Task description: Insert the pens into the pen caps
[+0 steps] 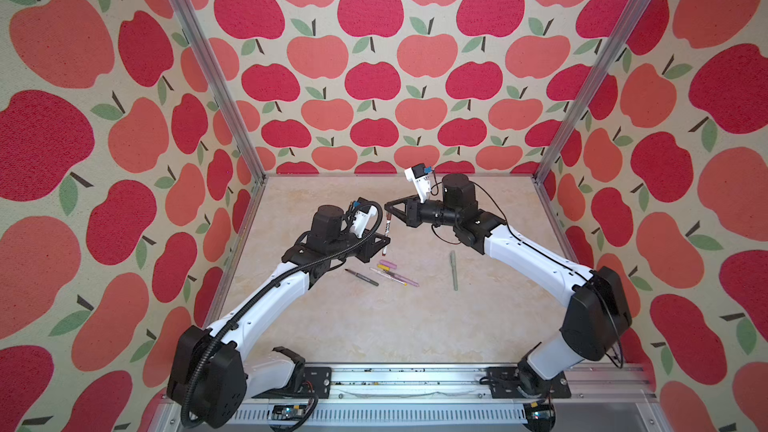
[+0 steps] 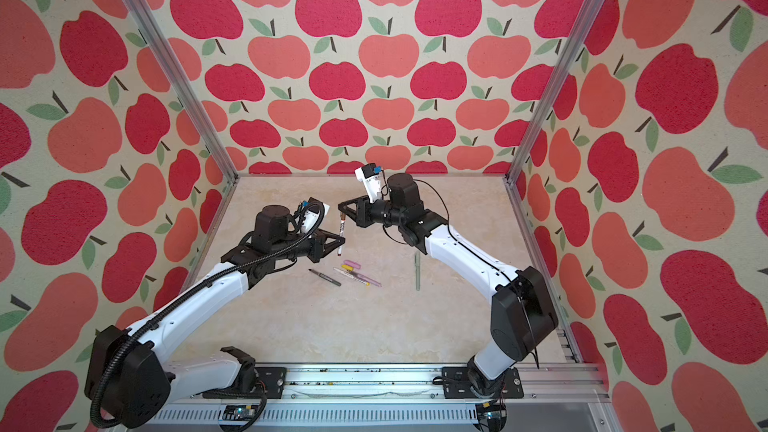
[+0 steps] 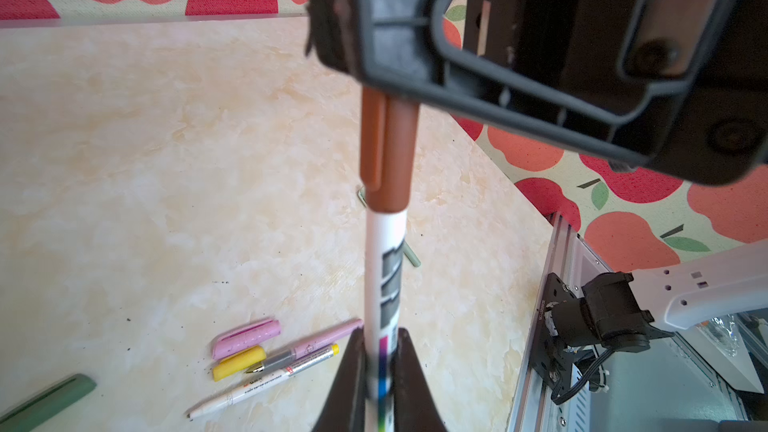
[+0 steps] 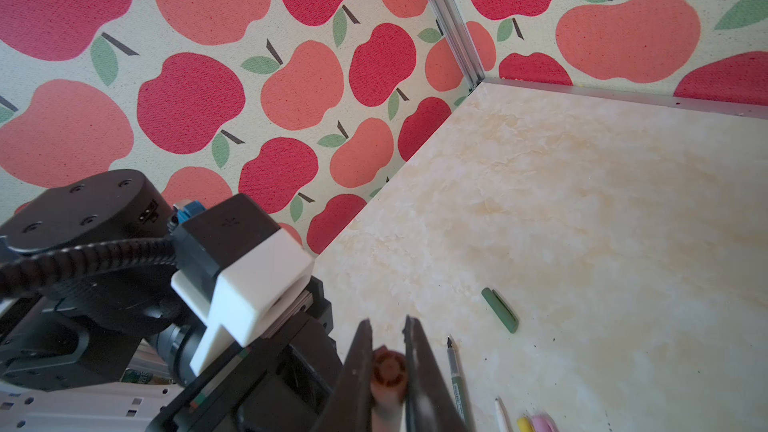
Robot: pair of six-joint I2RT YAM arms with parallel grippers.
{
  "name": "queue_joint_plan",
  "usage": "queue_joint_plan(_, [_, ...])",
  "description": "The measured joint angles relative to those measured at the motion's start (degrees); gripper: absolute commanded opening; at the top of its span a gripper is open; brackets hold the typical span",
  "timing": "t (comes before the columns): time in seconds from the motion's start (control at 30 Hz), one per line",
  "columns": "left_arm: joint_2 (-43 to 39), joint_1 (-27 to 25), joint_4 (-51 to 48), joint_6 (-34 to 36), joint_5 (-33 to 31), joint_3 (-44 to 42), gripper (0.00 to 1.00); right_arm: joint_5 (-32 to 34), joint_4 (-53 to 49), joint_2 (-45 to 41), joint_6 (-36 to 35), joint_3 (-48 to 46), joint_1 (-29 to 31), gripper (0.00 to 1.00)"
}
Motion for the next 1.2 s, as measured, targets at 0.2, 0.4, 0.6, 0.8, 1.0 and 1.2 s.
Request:
queue_joint_plan(0.2, [1.14,0.13,-0.42,0.00,0.28,0.79,0.00,1.40,3.13,-0.13,0.68,-1.99,0.24,0.08])
queue_joint_plan(0.4, [2.01,0.37,-0.68,-0.02,1.09,0.79,0.00,3.15,6.91,-0.63,2.34,-5.07,0.70,0.08])
queue_joint_plan(0.6, [2.40,0.39,-1.31,-0.02,1.64,0.79,0.00,4.87,9.57,-1.42,3.89,-7.76,1.20,0.08])
queue_joint_plan(0.8, [2.40,0.39,-1.77,-0.04,1.68,0.79,0.00,6.16,11.08,-1.53,4.70,-8.87,1.77,0.08])
queue_joint_plan(1.0, [2.40,0.44,-2.21,-0.09,2.14,0.79,0.00,6.60,11.10,-1.79,4.87,-9.16,2.01,0.08])
queue_joint_plan(1.2, [2.38,0.63,-1.66,-0.72,2.56,0.79,0.00,6.62,8.41,-1.68,4.39,-7.04,2.01,0.09])
